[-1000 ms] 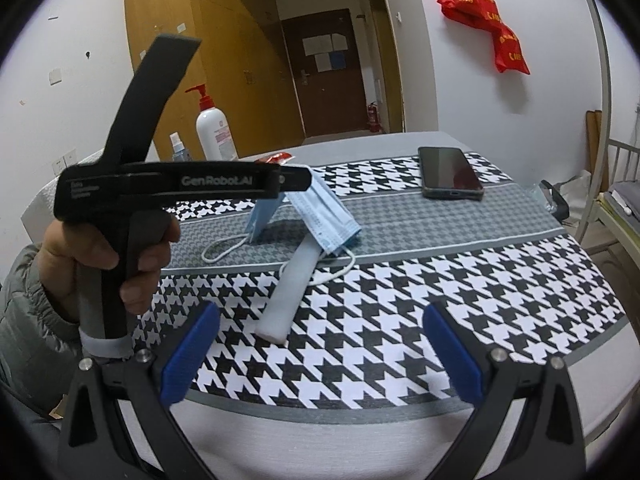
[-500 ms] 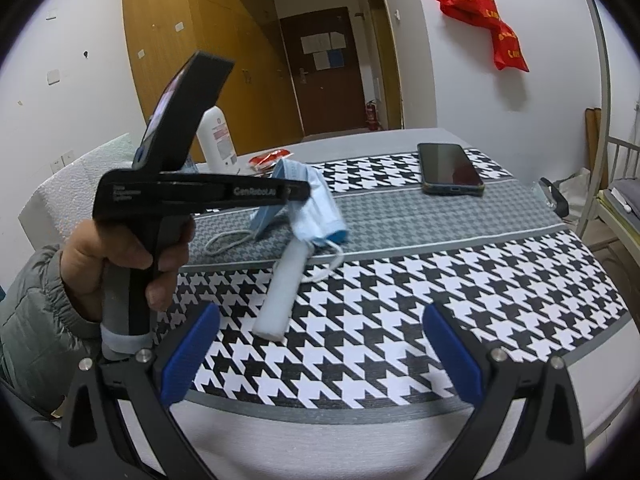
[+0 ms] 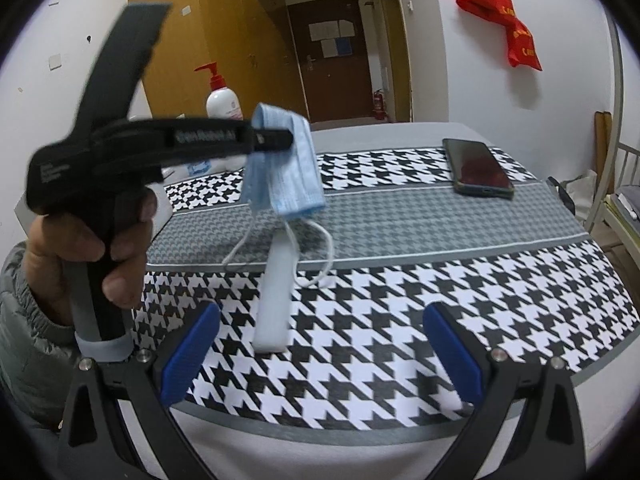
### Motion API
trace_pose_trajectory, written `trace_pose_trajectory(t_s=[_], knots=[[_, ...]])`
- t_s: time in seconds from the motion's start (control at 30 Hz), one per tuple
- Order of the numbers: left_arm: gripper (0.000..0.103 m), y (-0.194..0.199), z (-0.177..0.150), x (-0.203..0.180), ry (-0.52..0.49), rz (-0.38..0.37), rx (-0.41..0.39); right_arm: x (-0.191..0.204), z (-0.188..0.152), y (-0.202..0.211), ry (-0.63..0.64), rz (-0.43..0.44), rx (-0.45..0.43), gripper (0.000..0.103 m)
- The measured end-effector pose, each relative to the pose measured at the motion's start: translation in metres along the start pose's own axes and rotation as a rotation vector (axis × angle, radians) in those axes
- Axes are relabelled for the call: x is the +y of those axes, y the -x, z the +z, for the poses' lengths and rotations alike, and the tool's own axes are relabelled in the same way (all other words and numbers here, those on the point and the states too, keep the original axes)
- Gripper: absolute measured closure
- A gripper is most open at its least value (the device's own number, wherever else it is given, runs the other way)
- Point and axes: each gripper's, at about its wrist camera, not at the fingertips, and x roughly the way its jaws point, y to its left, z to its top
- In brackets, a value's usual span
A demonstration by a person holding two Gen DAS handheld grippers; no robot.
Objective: Organize soft objects
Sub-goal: 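Lift the blue face mask with the left tool, then grasp the white foam stick with the right tool while the left tool holds the mask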
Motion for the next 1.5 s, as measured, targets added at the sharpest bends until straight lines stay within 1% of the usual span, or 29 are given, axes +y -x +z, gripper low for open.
trace_pose_trajectory(t_s=[0.07, 0.17, 0.27, 0.33, 0.53, 0.7, 0.77, 0.83, 0.9, 1.23, 1.27, 1.33, 1.4, 1.5], knots=[[0.089, 0.009, 0.003, 0.002, 0.005, 0.002, -0.032, 0.003, 0.0, -0.002, 0.0, 0.005, 0.007, 0.001], [0.089, 0.013, 0.004, 0.001, 0.004, 0.004, -0.046, 0.009, 0.002, -0.004, 0.004, 0.019, 0.014, 0.001], [0.089, 0.014, 0.001, 0.002, 0.004, 0.007, -0.044, 0.014, 0.003, -0.006, 0.013, 0.022, 0.023, 0.001], [0.089, 0.014, -0.002, 0.004, -0.005, 0.027, -0.044, 0.017, 0.004, -0.009, 0.018, 0.01, 0.034, 0.001], [0.089, 0.015, -0.006, 0.018, 0.021, 0.071, -0.032, 0.017, 0.008, -0.016, 0.017, 0.014, 0.049, 0.001], [0.089, 0.016, -0.007, 0.023, 0.029, 0.087, -0.04, 0.017, 0.011, -0.022, 0.023, -0.001, 0.058, 0.005], [0.089, 0.017, -0.007, 0.024, 0.037, 0.085, -0.047, 0.016, 0.011, -0.024, 0.027, -0.002, 0.061, 0.011], [0.089, 0.018, -0.006, 0.025, 0.045, 0.083, -0.05, 0.017, 0.01, -0.026, 0.028, 0.007, 0.071, 0.022], [0.089, 0.018, -0.006, 0.026, 0.044, 0.094, -0.054, 0.017, 0.01, -0.029, 0.03, 0.005, 0.081, 0.028], [0.089, 0.013, -0.005, 0.029, 0.042, 0.134, -0.045, 0.018, 0.009, -0.031, 0.051, -0.008, 0.095, 0.031], [0.089, 0.012, -0.005, 0.029, 0.04, 0.137, -0.043, 0.019, 0.008, -0.033, 0.053, -0.01, 0.1, 0.033], [0.089, 0.012, -0.005, 0.03, 0.041, 0.142, -0.046, 0.02, 0.007, -0.036, 0.056, -0.014, 0.115, 0.051], [0.089, 0.012, -0.005, 0.031, 0.044, 0.147, -0.048, 0.021, 0.005, -0.039, 0.061, -0.033, 0.125, 0.055], [0.089, 0.013, -0.005, 0.032, 0.045, 0.151, -0.052, 0.024, 0.004, -0.039, 0.078, -0.049, 0.126, 0.056]])
